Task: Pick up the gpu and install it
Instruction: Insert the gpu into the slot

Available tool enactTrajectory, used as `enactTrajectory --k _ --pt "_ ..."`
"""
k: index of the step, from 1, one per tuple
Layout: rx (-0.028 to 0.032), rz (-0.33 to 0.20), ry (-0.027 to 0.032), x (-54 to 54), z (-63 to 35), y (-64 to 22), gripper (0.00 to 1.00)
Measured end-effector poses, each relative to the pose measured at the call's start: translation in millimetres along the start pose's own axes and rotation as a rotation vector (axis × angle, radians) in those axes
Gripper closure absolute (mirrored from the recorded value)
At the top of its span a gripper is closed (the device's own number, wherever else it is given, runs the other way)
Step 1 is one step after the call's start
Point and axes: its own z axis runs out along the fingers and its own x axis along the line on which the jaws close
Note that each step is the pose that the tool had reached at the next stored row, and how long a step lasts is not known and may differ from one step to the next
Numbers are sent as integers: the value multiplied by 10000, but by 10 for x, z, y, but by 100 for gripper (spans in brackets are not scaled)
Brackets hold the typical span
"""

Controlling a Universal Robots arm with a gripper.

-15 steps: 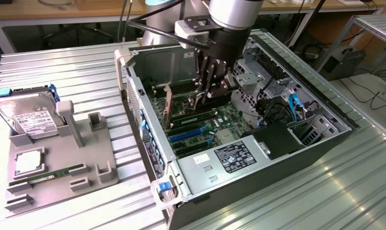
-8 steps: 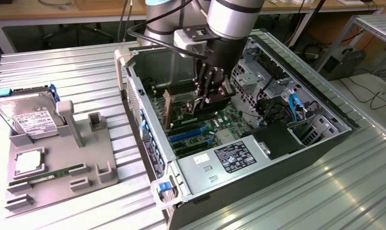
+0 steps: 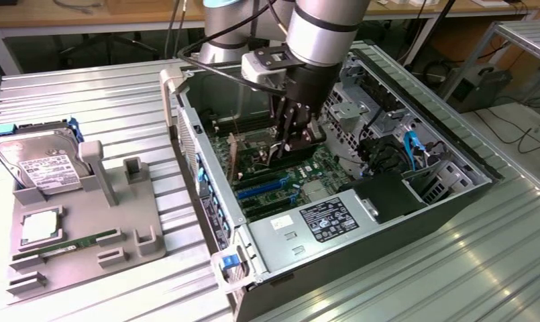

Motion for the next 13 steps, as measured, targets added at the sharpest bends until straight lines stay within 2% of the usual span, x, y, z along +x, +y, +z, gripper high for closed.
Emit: enactTrajectory --k 6,13 --pt "0 0 1 1 125 69 74" --pt "-4 -1 1 7 282 97 74"
